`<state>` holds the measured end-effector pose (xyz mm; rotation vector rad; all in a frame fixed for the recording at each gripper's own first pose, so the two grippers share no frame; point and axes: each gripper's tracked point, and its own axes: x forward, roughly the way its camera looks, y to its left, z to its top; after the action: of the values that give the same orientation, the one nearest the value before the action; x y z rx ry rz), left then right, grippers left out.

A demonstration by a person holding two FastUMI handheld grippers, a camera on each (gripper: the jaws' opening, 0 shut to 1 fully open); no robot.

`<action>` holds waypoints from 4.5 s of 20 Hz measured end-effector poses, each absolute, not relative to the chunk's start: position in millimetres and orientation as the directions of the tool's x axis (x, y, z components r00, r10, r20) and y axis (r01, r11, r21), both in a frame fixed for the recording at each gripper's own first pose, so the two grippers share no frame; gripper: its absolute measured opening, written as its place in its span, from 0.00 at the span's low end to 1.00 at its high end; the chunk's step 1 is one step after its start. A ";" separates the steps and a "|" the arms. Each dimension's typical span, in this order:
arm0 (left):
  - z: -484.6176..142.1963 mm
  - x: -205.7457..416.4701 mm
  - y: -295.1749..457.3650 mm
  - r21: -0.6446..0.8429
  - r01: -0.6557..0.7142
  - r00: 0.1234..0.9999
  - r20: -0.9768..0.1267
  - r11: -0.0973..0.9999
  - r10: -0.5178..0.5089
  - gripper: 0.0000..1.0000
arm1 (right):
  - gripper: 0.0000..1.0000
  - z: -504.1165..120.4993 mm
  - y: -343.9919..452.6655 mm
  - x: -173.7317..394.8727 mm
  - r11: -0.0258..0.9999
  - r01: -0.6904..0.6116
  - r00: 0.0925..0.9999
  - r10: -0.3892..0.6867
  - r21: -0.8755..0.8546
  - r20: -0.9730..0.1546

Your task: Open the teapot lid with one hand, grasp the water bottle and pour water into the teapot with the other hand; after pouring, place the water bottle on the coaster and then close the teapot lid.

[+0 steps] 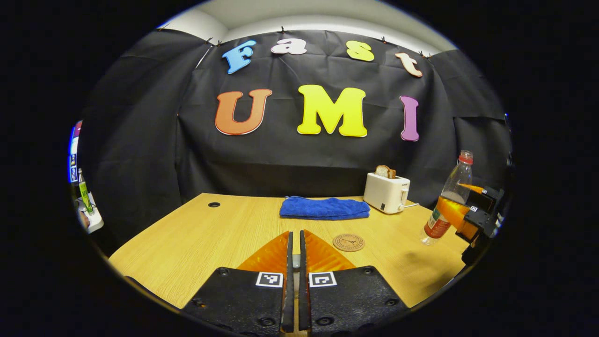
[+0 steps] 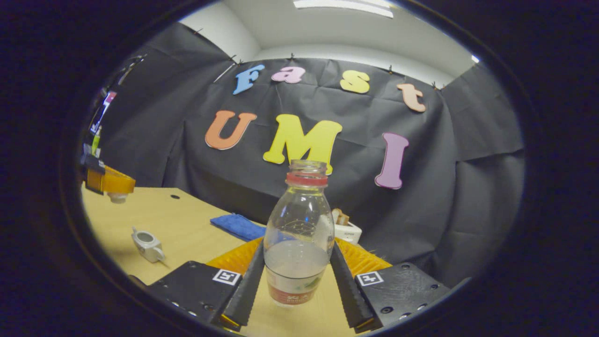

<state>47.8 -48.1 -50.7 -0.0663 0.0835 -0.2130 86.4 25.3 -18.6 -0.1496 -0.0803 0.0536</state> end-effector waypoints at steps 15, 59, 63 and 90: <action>-65.4 53.3 -55.0 -0.037 0.211 0.972 -0.102 0.977 -0.214 0.06 | 0.71 -54.9 81.8 233.0 0.971 -0.238 0.967 0.240 0.035 -0.087; -68.6 59.2 -59.2 -0.121 0.229 0.966 -0.094 0.966 -0.241 0.07 | 0.94 -19.9 72.5 161.1 0.963 -0.261 0.960 0.267 -0.073 0.087; -81.7 62.4 -82.4 -0.115 0.266 0.955 -0.104 0.957 -0.278 0.07 | 0.95 -30.3 46.9 129.6 0.968 -0.248 0.962 0.251 -0.042 0.107; -133.7 96.8 -71.2 -0.077 0.158 0.965 -0.199 0.984 -0.170 0.12 | 0.94 -54.6 57.1 122.6 0.956 -0.292 0.953 0.293 -0.031 0.081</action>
<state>96.8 -71.2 -133.7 -0.0610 0.2064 -0.1659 122.6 57.1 -54.6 -0.0185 -0.0851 0.2972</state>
